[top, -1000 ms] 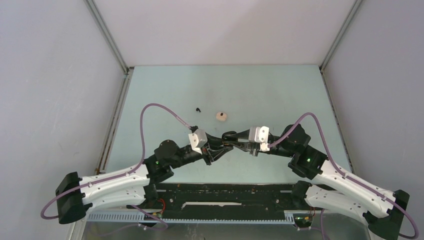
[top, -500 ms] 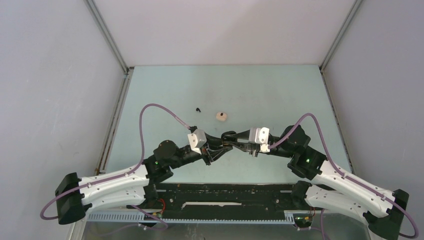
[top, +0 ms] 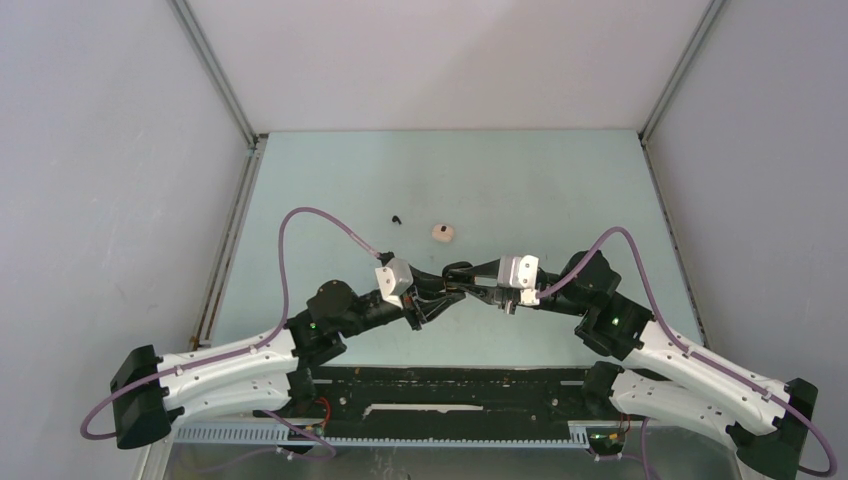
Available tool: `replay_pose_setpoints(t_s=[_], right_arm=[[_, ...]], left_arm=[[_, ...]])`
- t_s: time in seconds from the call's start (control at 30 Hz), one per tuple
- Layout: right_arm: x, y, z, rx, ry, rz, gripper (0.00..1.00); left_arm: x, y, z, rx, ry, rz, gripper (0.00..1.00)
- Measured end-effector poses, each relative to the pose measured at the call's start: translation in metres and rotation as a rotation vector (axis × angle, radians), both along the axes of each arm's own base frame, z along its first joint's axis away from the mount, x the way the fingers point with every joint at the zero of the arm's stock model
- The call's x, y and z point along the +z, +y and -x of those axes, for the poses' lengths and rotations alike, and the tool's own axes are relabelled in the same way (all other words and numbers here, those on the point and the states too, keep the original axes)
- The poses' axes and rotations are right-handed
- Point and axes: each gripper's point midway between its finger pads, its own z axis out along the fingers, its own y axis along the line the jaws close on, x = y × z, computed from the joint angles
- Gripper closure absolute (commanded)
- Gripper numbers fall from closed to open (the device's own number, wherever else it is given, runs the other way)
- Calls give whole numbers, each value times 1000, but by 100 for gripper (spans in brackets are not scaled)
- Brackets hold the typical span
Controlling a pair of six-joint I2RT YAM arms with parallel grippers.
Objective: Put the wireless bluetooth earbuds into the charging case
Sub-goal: Place the earbud in the charging case.
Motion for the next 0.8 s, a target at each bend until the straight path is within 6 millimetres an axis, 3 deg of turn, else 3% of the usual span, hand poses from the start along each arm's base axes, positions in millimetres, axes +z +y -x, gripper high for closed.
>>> replay_pose_setpoints(t_s=[0.2, 0.57, 0.8], right_arm=[[-3, 0, 0, -1, 4, 10, 69], [-5, 1, -1, 0, -11, 17, 66], [-6, -1, -1, 5, -21, 29, 42]], left_arm=[[2, 0, -1, 4, -3, 6, 100], [0, 0, -3, 15, 2, 2, 100], [-3, -2, -4, 14, 7, -5, 100]])
